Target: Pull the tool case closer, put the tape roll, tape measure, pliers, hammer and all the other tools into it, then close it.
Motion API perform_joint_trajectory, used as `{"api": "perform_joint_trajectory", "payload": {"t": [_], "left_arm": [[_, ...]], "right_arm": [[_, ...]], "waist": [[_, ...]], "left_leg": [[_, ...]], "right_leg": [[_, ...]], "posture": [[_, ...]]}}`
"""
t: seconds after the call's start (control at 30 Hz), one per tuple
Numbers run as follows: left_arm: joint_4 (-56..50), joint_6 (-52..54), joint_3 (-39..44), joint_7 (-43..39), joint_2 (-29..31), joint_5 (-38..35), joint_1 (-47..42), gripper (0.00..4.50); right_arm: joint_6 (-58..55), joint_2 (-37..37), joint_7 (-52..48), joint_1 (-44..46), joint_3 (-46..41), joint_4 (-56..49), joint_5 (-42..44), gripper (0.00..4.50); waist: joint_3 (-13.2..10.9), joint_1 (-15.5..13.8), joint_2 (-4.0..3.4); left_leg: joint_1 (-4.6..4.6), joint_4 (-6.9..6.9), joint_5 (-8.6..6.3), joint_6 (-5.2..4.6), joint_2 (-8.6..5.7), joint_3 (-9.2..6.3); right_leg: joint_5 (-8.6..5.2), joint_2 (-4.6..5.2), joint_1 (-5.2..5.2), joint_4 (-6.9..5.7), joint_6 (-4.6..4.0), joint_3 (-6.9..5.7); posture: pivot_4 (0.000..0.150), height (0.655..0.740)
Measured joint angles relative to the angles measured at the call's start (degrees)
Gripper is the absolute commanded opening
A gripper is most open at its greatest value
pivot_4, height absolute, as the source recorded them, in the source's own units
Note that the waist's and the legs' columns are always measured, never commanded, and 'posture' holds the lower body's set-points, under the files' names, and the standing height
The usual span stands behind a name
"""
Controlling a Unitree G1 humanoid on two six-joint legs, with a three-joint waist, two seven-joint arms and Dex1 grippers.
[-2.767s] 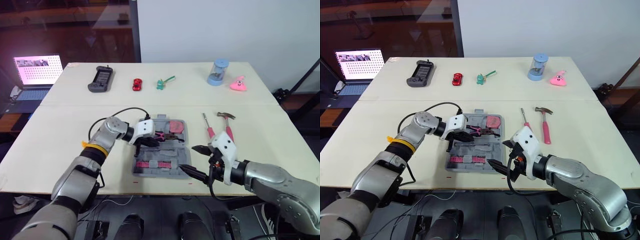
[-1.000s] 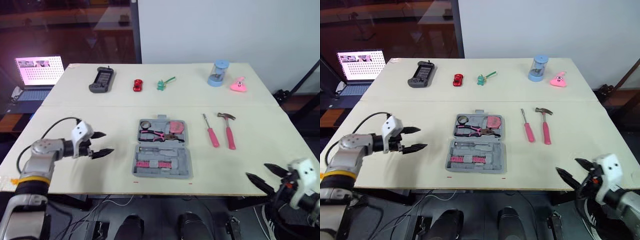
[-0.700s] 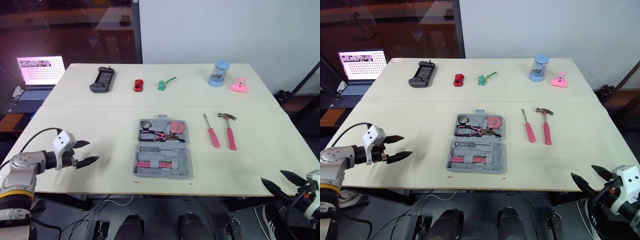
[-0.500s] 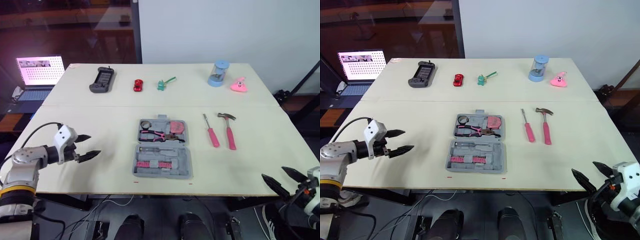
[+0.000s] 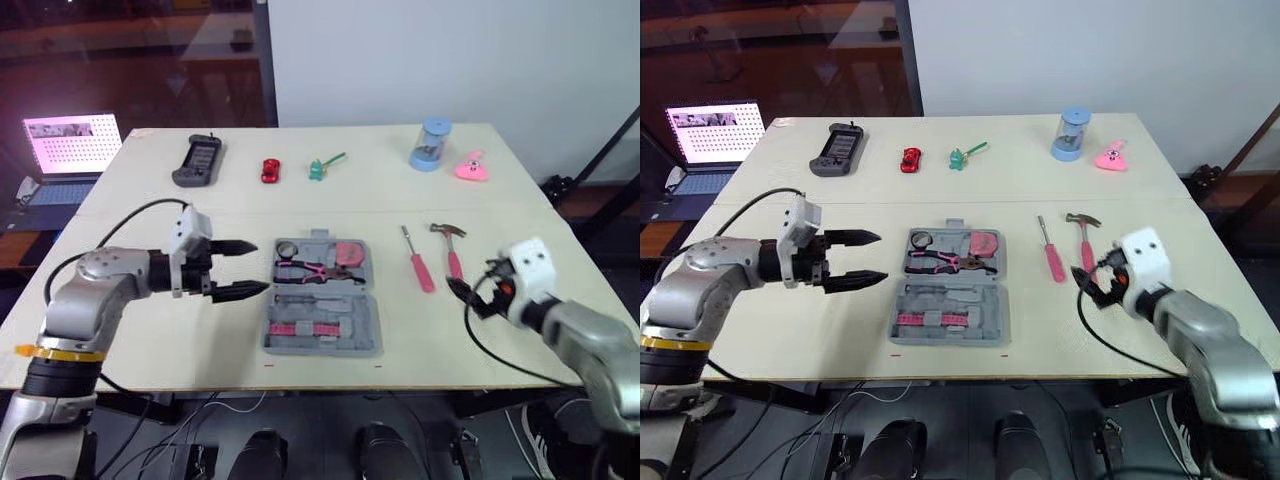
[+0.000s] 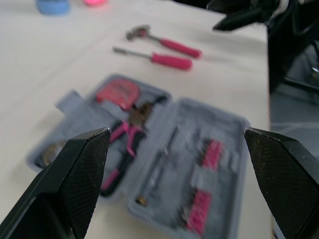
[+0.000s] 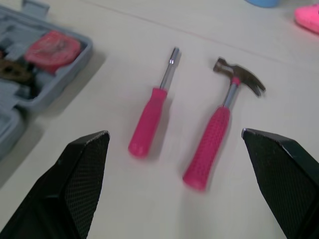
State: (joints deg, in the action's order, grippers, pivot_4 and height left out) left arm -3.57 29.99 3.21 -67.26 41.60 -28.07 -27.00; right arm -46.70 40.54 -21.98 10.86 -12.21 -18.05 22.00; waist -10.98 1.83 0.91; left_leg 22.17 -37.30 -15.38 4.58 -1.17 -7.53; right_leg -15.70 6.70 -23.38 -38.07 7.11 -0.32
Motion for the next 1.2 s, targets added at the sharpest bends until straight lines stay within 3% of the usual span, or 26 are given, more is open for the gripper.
{"api": "perform_joint_trajectory", "payload": {"t": [0.13, 0.33, 0.57, 0.77, 0.9, 1.07, 1.2], "left_arm": [[-5.63, 4.74, -0.40, 3.95, -0.46, -1.17, -0.52, 4.47], [-13.22, 9.70, -0.20, 10.40, -1.91, -2.68, 1.04, 4.47], [-19.90, 15.05, 0.60, 17.06, -1.05, -4.09, 4.68, 4.47], [-22.66, 16.76, 0.99, 19.47, 0.25, -5.05, 6.28, 4.47], [-23.98, 16.52, 2.95, 21.28, 0.90, -5.06, 8.47, 4.50], [-23.48, 15.13, 2.74, 21.57, 1.58, -3.71, 11.20, 4.50], [-22.96, 13.30, 2.70, 21.65, 1.62, -3.25, 11.08, 4.50]], "right_arm": [[-4.92, -1.21, 2.11, 10.65, 3.27, 9.73, -1.89, 4.50], [-4.16, -4.11, 2.96, 26.84, 8.36, 32.98, -6.86, 4.50], [10.97, -9.20, 2.99, 40.69, 9.89, 67.07, -13.06, 4.50], [21.22, -10.31, 3.69, 48.14, 8.97, 84.67, -15.47, 4.50], [24.16, -10.81, 4.10, 49.68, 6.24, 90.39, -15.52, 3.29], [24.96, -11.85, 4.27, 49.65, 4.35, 93.80, -15.65, 0.69], [25.03, -12.03, 3.64, 49.66, 3.87, 93.80, -16.25, 0.52]], "waist": [[0.00, -0.06, -0.01], [-0.03, 0.82, -0.05], [-0.04, 0.84, -0.05], [-0.06, 0.75, -0.09], [-0.06, 0.84, -0.09], [-0.06, 1.03, -0.09], [-0.06, 0.96, -0.09]], "left_leg": [[0.13, 0.01, 0.00, 0.00, -0.03, 0.00], [0.16, 0.00, 0.01, 0.01, -0.02, 0.04], [0.22, 0.04, 0.02, 0.04, -0.02, 0.09], [0.24, 0.03, 0.03, 0.06, -0.03, 0.12], [0.23, 0.05, 0.04, 0.06, -0.03, 0.12], [0.24, 0.04, 0.04, 0.07, -0.02, 0.12], [0.23, 0.04, 0.04, 0.07, -0.03, 0.13]], "right_leg": [[0.00, 0.02, -0.11, 0.02, 0.01, 0.00], [0.01, 0.01, -0.19, -0.01, 0.00, 0.02], [0.01, 0.01, -0.28, 0.00, 0.00, 0.06], [0.01, 0.01, -0.31, 0.00, 0.00, 0.08], [0.01, 0.01, -0.31, 0.00, 0.00, 0.08], [0.01, 0.01, -0.34, -0.03, -0.01, 0.09], [0.01, 0.01, -0.33, -0.02, -0.01, 0.09]], "posture": [[0.150, 0.6902], [0.150, 0.6902], [0.150, 0.6902], [0.150, 0.6902], [0.150, 0.6902], [0.150, 0.6902], [0.150, 0.6902]]}}
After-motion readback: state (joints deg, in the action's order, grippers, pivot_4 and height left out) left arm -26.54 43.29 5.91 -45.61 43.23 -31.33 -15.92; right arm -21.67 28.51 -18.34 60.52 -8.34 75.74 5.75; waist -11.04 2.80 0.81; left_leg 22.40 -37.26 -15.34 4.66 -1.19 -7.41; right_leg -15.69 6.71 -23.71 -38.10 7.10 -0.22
